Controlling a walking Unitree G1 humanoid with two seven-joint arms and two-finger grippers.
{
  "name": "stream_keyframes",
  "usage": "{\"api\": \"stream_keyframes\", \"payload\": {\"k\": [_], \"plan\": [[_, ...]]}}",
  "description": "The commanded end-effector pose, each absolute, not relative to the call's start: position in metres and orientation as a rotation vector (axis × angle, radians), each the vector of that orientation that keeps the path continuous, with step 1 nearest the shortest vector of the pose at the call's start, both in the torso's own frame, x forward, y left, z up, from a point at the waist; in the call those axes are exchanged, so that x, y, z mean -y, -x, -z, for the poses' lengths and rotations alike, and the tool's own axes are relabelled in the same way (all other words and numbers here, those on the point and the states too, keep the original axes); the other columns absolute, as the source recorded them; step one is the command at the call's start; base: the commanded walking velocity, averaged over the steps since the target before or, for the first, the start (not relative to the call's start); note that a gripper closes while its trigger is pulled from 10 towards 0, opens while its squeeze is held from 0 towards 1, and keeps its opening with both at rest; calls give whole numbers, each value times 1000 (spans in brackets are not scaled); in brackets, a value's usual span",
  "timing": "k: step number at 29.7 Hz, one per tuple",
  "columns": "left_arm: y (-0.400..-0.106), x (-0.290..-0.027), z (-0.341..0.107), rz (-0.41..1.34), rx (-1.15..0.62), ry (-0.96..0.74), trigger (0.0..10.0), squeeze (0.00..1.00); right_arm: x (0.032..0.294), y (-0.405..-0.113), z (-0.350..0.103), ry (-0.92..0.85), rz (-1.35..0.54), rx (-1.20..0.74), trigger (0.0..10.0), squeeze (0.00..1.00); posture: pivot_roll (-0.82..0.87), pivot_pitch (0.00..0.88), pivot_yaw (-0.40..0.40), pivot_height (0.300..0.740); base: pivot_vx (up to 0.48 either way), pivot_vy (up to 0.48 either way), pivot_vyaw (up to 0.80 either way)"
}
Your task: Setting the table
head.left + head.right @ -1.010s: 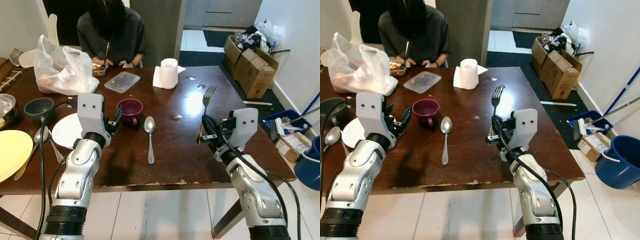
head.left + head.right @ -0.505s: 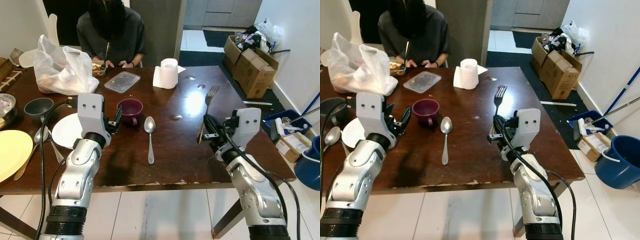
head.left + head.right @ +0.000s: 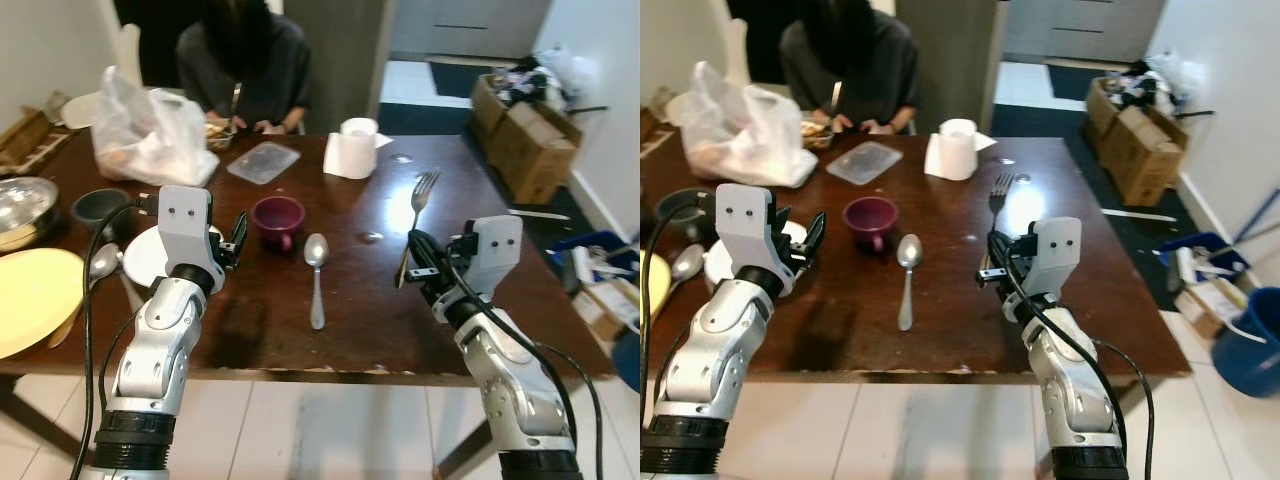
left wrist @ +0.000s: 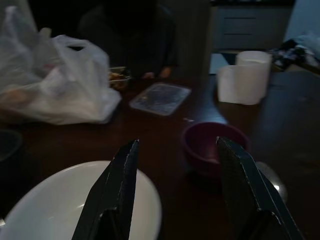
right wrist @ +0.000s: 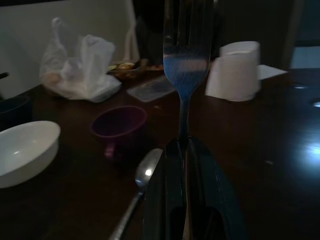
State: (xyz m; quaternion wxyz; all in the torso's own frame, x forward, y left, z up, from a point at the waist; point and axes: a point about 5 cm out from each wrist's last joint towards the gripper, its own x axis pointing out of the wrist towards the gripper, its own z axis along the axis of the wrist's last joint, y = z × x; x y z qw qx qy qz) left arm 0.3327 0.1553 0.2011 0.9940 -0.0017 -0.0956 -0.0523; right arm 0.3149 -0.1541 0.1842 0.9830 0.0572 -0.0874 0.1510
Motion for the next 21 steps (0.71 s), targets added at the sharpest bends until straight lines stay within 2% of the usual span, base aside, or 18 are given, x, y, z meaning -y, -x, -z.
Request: {"api": "stream_keyframes", "payload": {"k": [1, 21], "plan": [[-332, -156, -199, 103, 181, 0, 10000, 0, 155, -315, -181, -126, -300, 158, 10000, 0, -71, 0, 52, 740, 0, 0, 775], [-333, -155, -200, 105, 181, -3, 10000, 0, 157, -316, -182, -124, -294, 163, 10000, 0, -73, 0, 54, 740, 0, 0, 768]]}}
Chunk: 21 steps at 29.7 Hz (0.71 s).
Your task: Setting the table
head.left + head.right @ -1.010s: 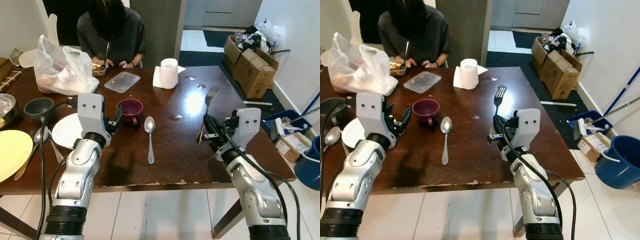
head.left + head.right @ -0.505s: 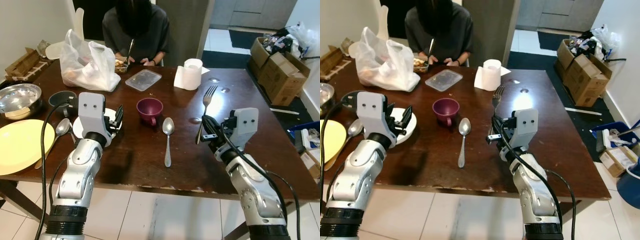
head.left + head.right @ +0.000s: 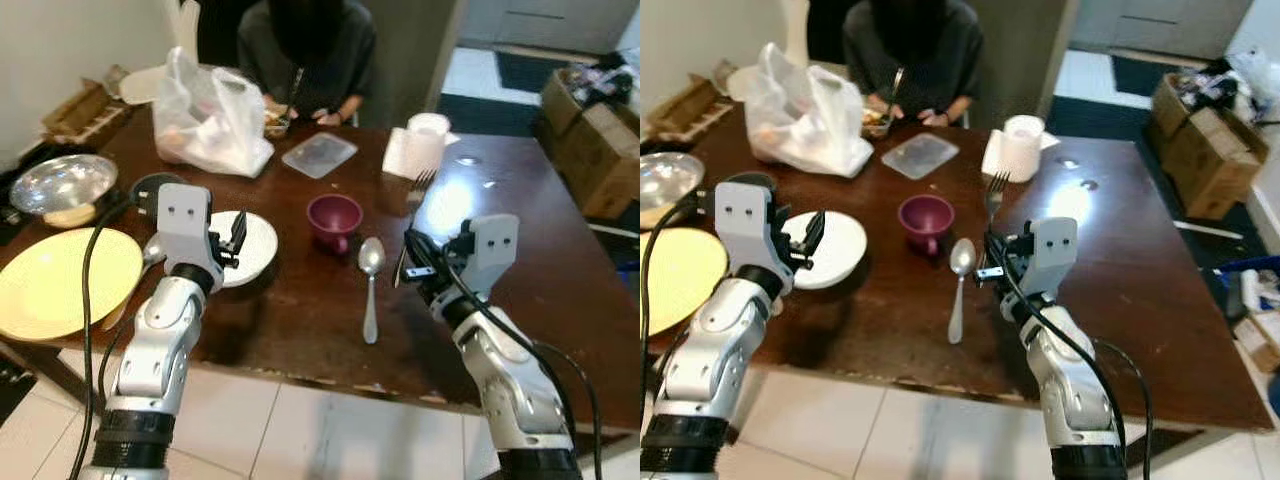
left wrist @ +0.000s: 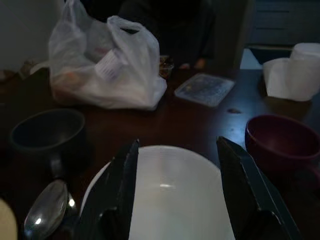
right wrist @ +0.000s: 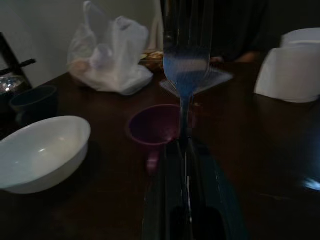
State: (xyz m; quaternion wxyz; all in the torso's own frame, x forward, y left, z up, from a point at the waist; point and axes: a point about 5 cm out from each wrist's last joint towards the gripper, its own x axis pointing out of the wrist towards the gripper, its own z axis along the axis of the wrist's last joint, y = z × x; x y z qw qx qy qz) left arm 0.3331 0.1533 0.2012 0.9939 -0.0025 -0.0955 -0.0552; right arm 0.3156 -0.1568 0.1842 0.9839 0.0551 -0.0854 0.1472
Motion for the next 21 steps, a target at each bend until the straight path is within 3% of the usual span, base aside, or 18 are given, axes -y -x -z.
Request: {"api": "stream_keyframes", "payload": {"k": [1, 3, 21], "plan": [[-333, -155, -200, 106, 181, -3, 10000, 0, 157, -316, -182, -125, -292, 165, 10000, 0, -73, 0, 54, 740, 0, 0, 763], [-333, -155, -200, 106, 181, -3, 10000, 0, 157, -316, -182, -137, -287, 165, 10000, 0, -73, 0, 54, 740, 0, 0, 656], [-334, -155, -201, 111, 184, -6, 10000, 0, 160, -318, -183, -143, -266, 171, 10000, 0, -74, 0, 60, 740, 0, 0, 0]]}}
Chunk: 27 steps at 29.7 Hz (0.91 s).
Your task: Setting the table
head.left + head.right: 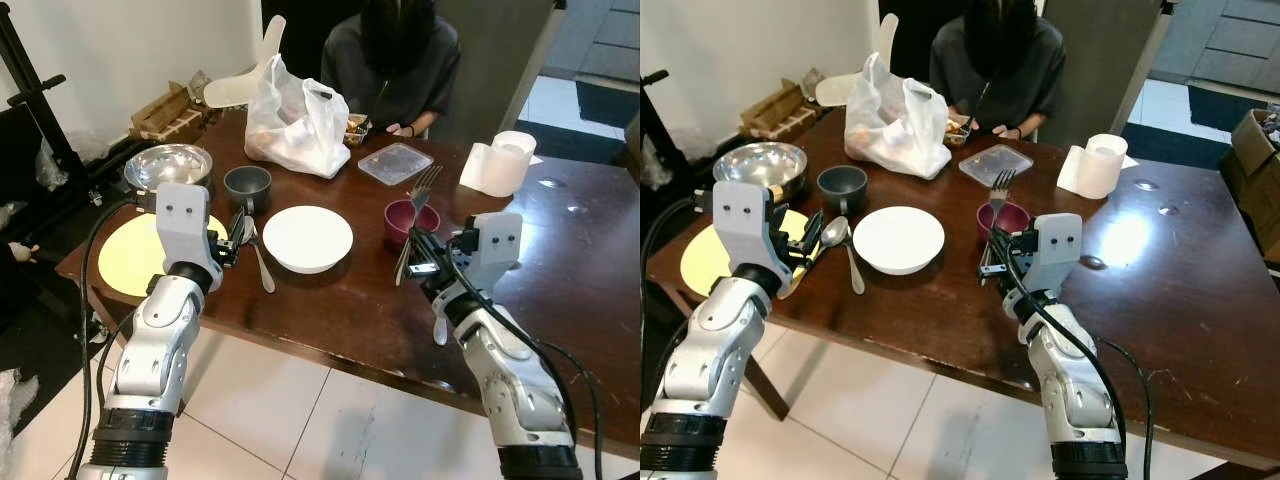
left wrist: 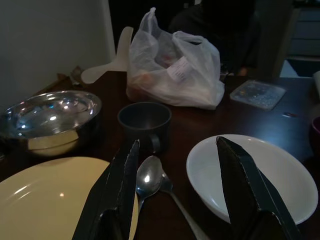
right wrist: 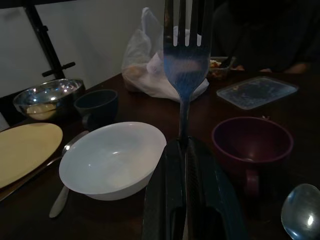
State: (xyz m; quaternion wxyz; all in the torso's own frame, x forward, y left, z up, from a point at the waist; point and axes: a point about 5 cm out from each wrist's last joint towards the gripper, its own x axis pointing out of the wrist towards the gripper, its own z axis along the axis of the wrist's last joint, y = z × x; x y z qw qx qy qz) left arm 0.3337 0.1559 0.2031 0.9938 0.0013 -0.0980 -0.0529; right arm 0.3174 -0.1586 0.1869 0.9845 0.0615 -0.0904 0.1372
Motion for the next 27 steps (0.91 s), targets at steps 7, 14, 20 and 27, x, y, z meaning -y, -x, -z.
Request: {"api": "stream_keyframes", "payload": {"k": [7, 14, 20, 27], "plan": [[-334, -155, -201, 114, 182, -9, 10000, 0, 159, -317, -182, -177, -267, 156, 10000, 0, -75, 0, 62, 740, 0, 0, -455], [-334, -155, -200, 115, 179, -11, 10000, 0, 161, -317, -181, -173, -262, 155, 10000, 0, -76, 0, 63, 740, 0, 0, -789], [-334, -155, -200, 114, 176, -12, 10000, 0, 161, -317, -182, -166, -258, 154, 10000, 0, -76, 0, 62, 740, 0, 0, -400], [-334, -154, -199, 114, 175, -11, 10000, 0, 161, -317, -182, -171, -260, 154, 10000, 0, -76, 0, 61, 740, 0, 0, 0]]}}
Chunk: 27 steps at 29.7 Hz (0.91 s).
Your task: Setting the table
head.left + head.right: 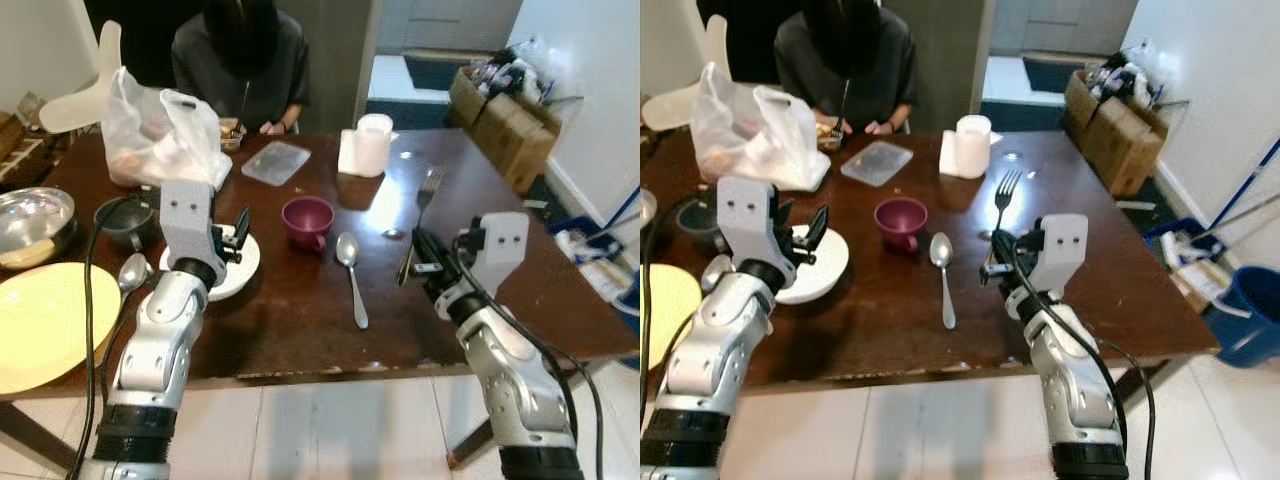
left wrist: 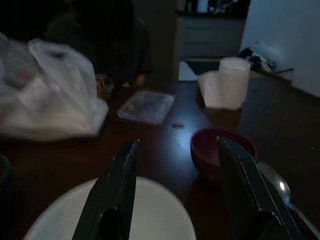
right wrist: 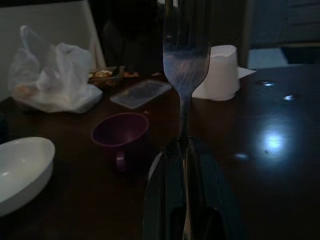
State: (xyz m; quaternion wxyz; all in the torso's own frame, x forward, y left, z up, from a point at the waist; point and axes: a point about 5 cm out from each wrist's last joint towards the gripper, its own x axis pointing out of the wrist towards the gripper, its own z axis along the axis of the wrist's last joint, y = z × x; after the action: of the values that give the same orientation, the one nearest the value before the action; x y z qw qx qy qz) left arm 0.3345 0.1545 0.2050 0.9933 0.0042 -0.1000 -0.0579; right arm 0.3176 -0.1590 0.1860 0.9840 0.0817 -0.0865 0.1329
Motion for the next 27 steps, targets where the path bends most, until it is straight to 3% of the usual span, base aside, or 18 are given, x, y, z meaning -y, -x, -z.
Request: {"api": "stream_keyframes", "payload": {"k": [1, 8, 19, 27], "plan": [[-334, -154, -199, 114, 175, -11, 10000, 0, 161, -317, -182, -171, -260, 154, 10000, 0, -76, 0, 61, 740, 0, 0, 0], [-334, -154, -201, 115, 188, -22, 10000, 0, 161, -317, -183, -172, -260, 156, 10000, 0, -78, 0, 61, 740, 0, 0, 0], [-333, -149, -201, 141, 196, -54, 10000, 0, 161, -317, -184, -172, -261, 161, 10000, 0, -80, 0, 64, 740, 0, -457, 0], [-334, -148, -201, 146, 194, -49, 10000, 0, 161, -317, -184, -172, -260, 160, 10000, 0, -84, 0, 69, 740, 0, 0, 0]]}}
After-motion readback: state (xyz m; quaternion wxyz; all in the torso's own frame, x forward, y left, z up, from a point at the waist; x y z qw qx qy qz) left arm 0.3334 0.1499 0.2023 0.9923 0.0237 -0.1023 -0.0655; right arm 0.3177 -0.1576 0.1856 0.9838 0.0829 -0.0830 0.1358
